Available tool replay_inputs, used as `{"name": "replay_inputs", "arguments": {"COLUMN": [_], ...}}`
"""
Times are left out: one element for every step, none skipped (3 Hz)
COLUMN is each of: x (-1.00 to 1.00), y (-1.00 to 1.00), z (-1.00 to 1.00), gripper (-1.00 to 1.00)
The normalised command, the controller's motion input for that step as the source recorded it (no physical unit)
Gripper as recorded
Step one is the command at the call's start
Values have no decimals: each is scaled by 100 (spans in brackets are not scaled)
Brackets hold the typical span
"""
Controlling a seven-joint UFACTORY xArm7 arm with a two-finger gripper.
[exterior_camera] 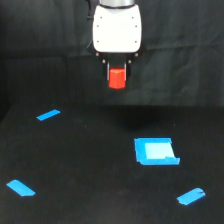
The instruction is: Pick up the red object from the table
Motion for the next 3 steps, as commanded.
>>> {"name": "replay_inputs", "arguments": {"x": [-2,-2,-2], "y": [-1,-1,-1], "z": [5,4,5], "gripper": [-99,-99,-99]}}
